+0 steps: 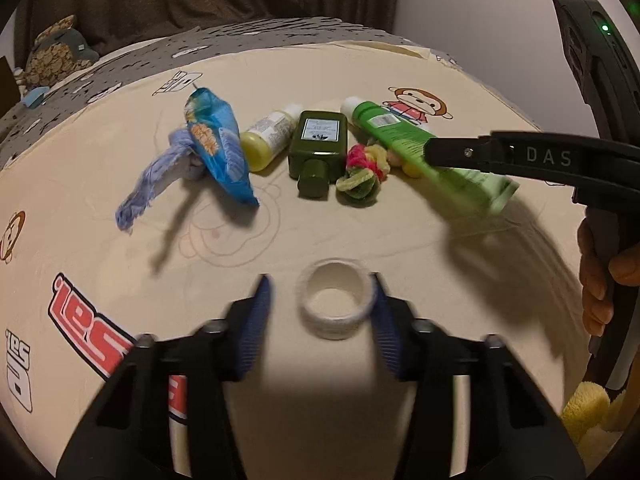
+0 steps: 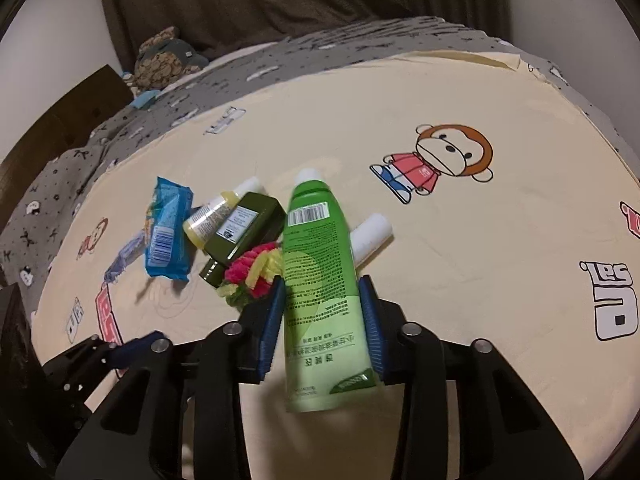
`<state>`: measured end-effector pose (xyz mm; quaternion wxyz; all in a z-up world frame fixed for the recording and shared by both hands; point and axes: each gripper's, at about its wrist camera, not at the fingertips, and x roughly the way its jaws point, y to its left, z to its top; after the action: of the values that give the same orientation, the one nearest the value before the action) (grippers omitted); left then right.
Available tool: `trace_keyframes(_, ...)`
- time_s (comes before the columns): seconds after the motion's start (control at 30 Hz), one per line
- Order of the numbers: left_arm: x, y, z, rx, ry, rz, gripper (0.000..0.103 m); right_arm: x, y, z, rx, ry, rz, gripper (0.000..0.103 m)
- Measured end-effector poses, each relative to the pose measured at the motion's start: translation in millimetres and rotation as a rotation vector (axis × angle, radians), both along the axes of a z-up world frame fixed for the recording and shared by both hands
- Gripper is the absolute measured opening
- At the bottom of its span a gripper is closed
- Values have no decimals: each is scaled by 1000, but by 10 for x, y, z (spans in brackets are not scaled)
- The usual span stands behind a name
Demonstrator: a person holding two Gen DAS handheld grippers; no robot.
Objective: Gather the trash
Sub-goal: 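Grasp the white tape roll with the left tool while the right tool grasps the green tube, then lower both tools to the bin and release the tape roll and tube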
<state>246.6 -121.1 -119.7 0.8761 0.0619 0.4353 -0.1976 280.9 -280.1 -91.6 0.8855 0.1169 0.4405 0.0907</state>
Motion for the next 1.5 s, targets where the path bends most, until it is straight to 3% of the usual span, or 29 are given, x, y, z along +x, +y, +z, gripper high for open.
trace_keyframes(0.23, -63, 53, 61, -1, -19, -6, 31, -182, 240, 66, -69, -26, 66, 13)
trace_keyframes(0.43, -214, 190, 95, 6, -23, 11, 31, -269, 492, 106, -168, -29, 104, 18)
trace_keyframes(0.7, -369, 433, 179, 17, -38, 56, 31, -91, 551, -29, -97, 23, 105, 23)
trace_keyframes(0.8, -399, 492, 210, 22, -46, 71, 31, 4, 525, -120, -15, 52, 102, 31)
trace_keyframes(0.83, -408, 509, 220, 25, -48, 75, 31, 36, 519, -149, 21, 65, 106, 40)
trace_keyframes(0.93, -429, 549, 249, 30, -57, 83, 31, 99, 623, -233, -7, 87, 108, 44)
trace_keyframes(1.27, -532, 669, 310, 18, -66, 93, 31, -176, 766, -102, -117, 30, 137, 38)
trace_keyframes(1.3, -551, 674, 318, 17, -69, 92, 31, -241, 754, -73, -121, 19, 139, 36)
trace_keyframes(1.4, -657, 709, 345, 11, -83, 86, 31, -469, 721, -3, -132, -6, 152, 11)
trace_keyframes(1.5, -799, 743, 352, -2, -87, 79, 31, -693, 685, -10, -130, -13, 171, 10)
